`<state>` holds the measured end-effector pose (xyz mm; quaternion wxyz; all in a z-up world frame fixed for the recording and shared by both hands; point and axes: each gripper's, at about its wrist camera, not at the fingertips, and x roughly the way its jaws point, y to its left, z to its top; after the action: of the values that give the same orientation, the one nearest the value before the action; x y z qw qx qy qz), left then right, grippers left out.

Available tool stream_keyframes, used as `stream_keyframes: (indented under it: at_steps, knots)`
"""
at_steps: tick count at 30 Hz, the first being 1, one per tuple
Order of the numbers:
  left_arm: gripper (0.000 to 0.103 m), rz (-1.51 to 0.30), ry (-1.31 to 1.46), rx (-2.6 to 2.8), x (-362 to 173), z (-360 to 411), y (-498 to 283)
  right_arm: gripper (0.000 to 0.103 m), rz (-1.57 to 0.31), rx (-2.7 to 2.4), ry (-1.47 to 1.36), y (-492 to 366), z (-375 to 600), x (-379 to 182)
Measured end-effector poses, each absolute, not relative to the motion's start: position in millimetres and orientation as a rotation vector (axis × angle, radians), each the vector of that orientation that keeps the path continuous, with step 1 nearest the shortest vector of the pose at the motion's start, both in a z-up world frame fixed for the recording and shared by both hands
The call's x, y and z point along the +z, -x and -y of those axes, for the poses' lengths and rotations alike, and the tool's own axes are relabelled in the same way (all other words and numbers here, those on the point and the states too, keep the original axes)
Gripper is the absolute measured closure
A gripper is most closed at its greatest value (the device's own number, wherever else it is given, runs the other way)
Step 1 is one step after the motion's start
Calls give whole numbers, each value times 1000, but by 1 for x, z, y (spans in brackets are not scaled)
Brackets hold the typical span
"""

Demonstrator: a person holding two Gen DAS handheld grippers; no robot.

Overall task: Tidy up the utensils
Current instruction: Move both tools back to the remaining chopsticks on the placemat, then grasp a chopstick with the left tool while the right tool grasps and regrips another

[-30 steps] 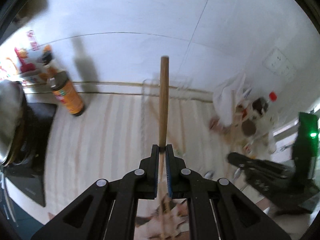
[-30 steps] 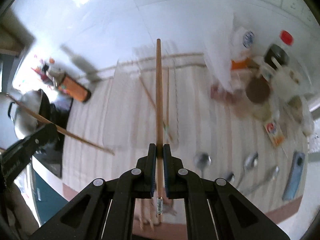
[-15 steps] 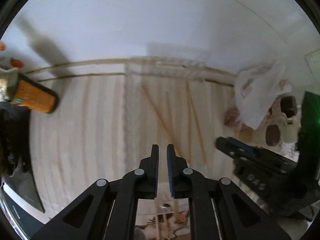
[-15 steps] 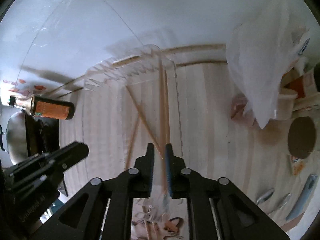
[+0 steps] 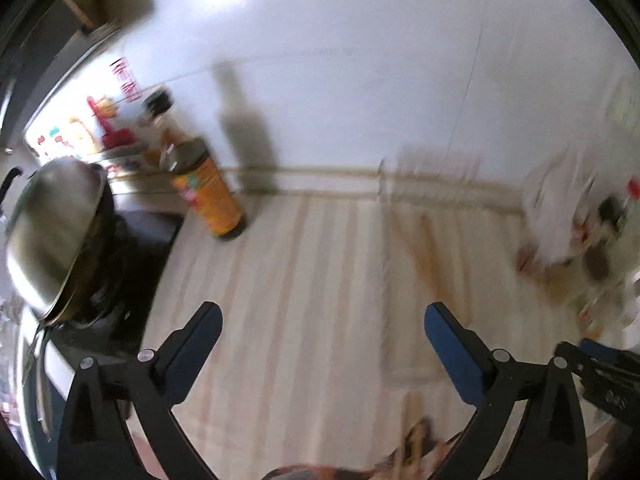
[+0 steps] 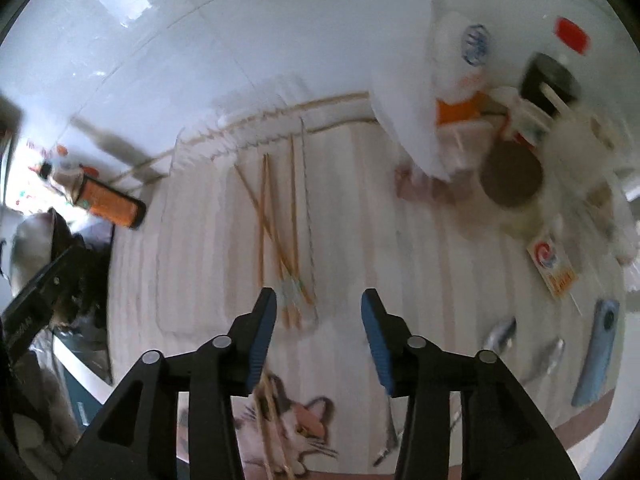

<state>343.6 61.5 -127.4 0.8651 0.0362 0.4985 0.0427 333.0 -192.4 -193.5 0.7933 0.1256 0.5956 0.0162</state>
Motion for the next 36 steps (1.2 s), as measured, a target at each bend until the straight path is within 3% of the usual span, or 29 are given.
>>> stream_keyframes:
  at_steps: [2, 10, 16, 18, 22, 29, 32, 34, 36]
  knots:
    - [0, -1066, -105, 112, -146, -65, -325, 42, -1299, 39, -212, -312, 183, -209]
    - [0, -1226, -204, 279, -223, -87, -273, 46, -1501, 123, -205, -254, 126, -306]
    - [0, -1278, -220, 311, -250, -96, -251, 58, -1526, 148, -147, -242, 88, -335]
    - [0, -1299, -215, 304, -255, -94, -245, 75, -1511, 121, -63, -239, 81, -336]
    - [0, -1352, -187, 257, -268, -83, -238, 97, -1514, 83, -59, -237, 91, -334]
    - [3, -1458, -141, 90, -294, -33, -234, 98, -1545, -62, -108, -220, 158, -333]
    - [18, -1497, -120, -8, -301, -11, -232, 98, -1554, -98, -147, -214, 182, -333]
    - [42, -1511, -128, -39, -305, 0, -231, 98, -1557, -113, -173, -211, 193, -333]
    - [55, -1515, -138, -54, -308, 8, -230, 97, -1564, -121, -211, -208, 203, -335]
